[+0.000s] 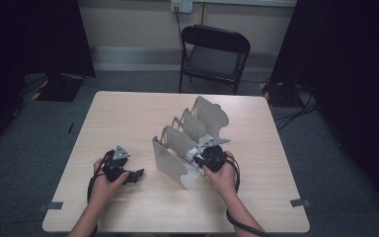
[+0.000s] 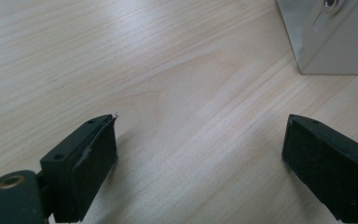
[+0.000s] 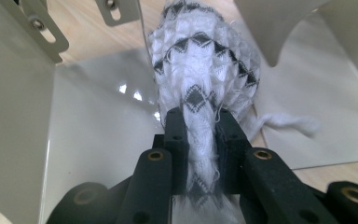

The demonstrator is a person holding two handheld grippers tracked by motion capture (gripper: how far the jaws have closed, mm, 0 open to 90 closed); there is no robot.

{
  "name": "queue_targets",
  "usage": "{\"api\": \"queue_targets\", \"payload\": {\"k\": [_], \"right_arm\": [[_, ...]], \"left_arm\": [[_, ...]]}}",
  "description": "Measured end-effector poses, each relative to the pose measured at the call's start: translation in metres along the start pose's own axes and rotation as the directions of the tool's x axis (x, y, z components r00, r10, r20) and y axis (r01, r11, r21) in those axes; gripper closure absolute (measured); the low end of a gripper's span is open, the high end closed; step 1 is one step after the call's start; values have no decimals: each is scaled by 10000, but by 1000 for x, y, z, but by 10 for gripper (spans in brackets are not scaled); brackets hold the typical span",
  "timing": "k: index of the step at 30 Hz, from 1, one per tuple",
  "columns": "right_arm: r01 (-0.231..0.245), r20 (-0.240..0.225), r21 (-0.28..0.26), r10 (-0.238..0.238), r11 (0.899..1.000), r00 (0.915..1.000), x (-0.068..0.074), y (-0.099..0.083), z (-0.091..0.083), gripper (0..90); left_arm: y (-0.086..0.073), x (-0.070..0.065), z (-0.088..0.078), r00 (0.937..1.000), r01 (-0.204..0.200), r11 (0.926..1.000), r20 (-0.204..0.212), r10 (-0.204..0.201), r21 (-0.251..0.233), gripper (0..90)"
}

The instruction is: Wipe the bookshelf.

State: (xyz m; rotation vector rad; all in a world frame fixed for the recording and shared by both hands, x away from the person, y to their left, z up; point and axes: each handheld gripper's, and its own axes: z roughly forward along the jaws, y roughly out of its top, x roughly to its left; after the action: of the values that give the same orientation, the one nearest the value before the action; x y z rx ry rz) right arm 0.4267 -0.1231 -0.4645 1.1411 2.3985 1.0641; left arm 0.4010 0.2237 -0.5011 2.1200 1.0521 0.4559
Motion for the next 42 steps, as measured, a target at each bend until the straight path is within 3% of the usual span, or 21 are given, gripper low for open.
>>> {"api": "queue_targets", "payload": {"k": [6,8,9,10,14,19,22,30,42], "right_arm": [[-79,21,-1054,82,9944,10000,-2,25,-33,780],[-60,27,-1800,66,9836,10000,-2,45,-52,780],[-60,27,-1800,66,9836,10000,-2,45,-52,780],[83,98,-2205,-63,9753,9999,0,56,-62,779],[235,293,-2527,-167,9673,9994,3,71,-68,778],[165,275,-2159,-108,9763,9996,1,68,-53,779],[170,287,-1618,-126,9867,9995,-2,55,-36,778],[113,120,-1142,-100,9934,9999,-5,33,-14,777],[27,23,-554,-25,9985,10000,-5,8,-1,773]], "left_arm": [[0,0,0,10000,-2,10000,-9,2,2,99],[0,0,0,10000,5,10000,-15,-5,-1,99],[0,0,0,10000,4,10000,-14,-4,-1,99],[0,0,0,10000,-4,10000,-16,4,0,99],[0,0,0,10000,4,10000,-11,-4,-1,99],[0,0,0,10000,2,10000,-13,-2,0,99],[0,0,0,10000,-12,10000,-28,12,3,99],[0,0,0,10000,-59,10000,-27,59,5,98],[0,0,0,10000,-6,10000,-19,6,-11,98]]}}
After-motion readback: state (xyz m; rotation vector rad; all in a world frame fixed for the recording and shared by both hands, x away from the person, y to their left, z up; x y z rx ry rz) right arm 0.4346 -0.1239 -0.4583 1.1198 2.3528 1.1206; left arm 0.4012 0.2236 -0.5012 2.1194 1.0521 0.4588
